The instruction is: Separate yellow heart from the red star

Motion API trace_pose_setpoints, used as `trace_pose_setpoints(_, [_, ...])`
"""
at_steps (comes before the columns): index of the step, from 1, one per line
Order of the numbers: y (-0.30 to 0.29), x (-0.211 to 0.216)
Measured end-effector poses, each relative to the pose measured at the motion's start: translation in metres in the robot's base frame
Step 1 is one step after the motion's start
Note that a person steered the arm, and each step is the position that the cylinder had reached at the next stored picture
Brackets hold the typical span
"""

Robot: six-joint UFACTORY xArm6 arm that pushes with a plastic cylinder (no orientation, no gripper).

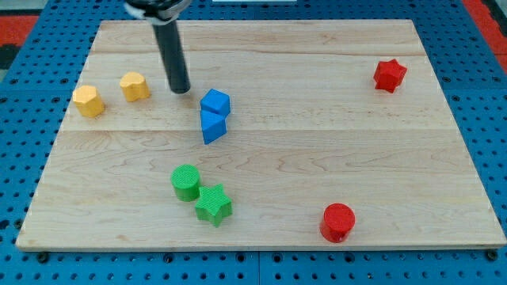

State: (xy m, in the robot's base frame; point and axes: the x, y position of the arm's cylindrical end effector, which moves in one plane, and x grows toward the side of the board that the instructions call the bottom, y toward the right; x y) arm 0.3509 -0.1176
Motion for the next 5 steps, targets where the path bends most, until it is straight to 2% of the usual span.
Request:
trace_pose_setpoints(1, [-0.073, 0.008])
trace_pose_setpoints(2, [-0.076, 0.026])
trace_pose_setpoints(3, [0.064, 0.017])
trace_pose_setpoints(4, [0.210, 0.026])
trace_pose_setpoints(5, [0.334, 0.019])
